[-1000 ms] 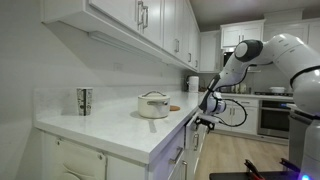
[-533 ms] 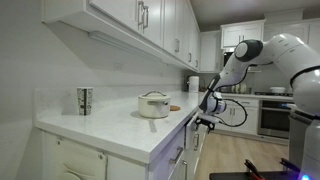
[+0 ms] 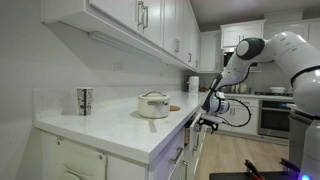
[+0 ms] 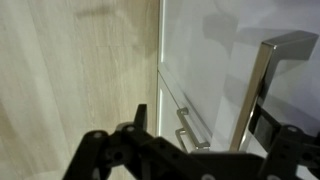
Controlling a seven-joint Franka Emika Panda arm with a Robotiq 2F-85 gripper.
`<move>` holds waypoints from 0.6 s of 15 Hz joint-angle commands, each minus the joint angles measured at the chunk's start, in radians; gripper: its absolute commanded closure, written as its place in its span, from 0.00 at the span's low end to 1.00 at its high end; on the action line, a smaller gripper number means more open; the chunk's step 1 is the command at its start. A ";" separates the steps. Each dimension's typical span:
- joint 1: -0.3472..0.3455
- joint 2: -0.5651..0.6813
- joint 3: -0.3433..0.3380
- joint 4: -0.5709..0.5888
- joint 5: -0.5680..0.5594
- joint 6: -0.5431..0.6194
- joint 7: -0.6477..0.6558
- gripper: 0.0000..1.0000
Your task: Open the second drawer from the left
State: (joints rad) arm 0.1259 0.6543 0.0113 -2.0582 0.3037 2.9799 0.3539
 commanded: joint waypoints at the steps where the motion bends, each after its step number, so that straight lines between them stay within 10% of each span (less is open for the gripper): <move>1: 0.002 -0.029 -0.111 -0.130 -0.041 -0.024 0.003 0.00; 9: -0.085 -0.093 -0.124 -0.272 -0.034 0.040 -0.107 0.00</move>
State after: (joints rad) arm 0.0233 0.5509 0.0087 -2.2397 0.3328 3.0368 0.2224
